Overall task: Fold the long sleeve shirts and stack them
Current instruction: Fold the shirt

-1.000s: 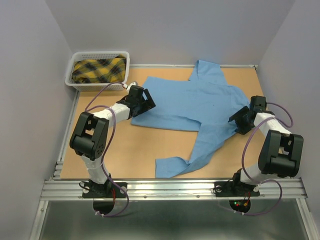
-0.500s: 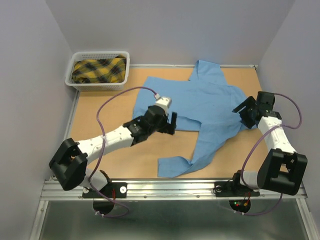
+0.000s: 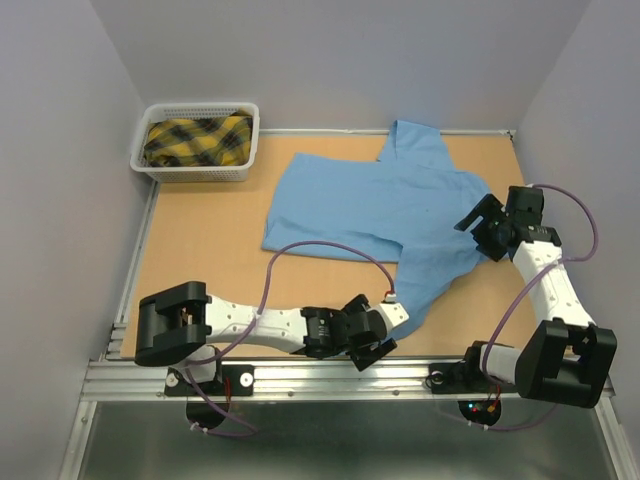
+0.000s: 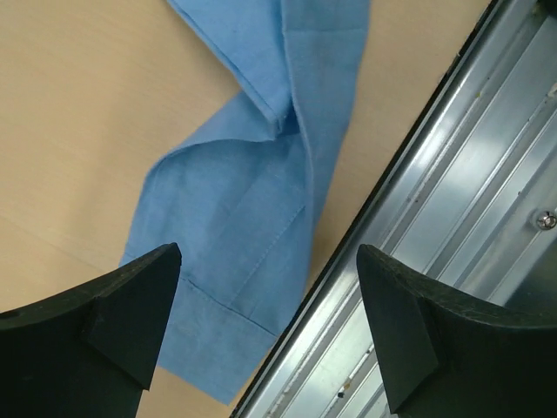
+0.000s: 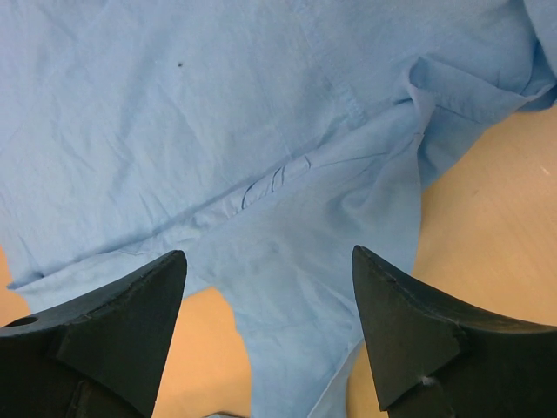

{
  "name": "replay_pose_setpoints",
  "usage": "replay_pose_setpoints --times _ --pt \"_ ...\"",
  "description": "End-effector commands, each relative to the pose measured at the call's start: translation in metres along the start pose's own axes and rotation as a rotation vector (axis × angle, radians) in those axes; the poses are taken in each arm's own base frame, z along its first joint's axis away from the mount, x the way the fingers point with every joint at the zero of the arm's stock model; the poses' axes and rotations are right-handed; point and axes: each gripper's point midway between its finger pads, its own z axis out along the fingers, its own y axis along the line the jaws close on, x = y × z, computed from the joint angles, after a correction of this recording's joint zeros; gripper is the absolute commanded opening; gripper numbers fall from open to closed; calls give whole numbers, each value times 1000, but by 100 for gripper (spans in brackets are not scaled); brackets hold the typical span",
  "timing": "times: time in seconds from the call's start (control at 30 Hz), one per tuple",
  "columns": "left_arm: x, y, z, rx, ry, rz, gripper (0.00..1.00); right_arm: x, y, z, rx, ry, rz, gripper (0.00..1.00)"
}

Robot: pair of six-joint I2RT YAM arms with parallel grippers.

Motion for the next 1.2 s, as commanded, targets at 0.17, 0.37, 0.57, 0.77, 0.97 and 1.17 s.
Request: replay_pose_setpoints --times 0.17,0.37,0.57,0.77,0.97,1.17 --pt "-22 -16 4 -15 -23 91 88 12 -4 -8 -9 15 -43 82" --pt "-2 -22 20 2 51 114 77 15 -5 -8 -7 25 -40 82" --pt "3 -20 24 -9 64 112 65 12 -6 -8 2 14 -43 82" --pt "-2 -19 20 -16 76 122 26 11 -9 -8 15 6 -49 82" --pt "-32 4 -6 -60 56 126 0 -4 -9 -13 37 -47 -74 82" --pt "-75 86 -23 -209 -5 40 0 -20 -1 -21 37 -91 -77 82"
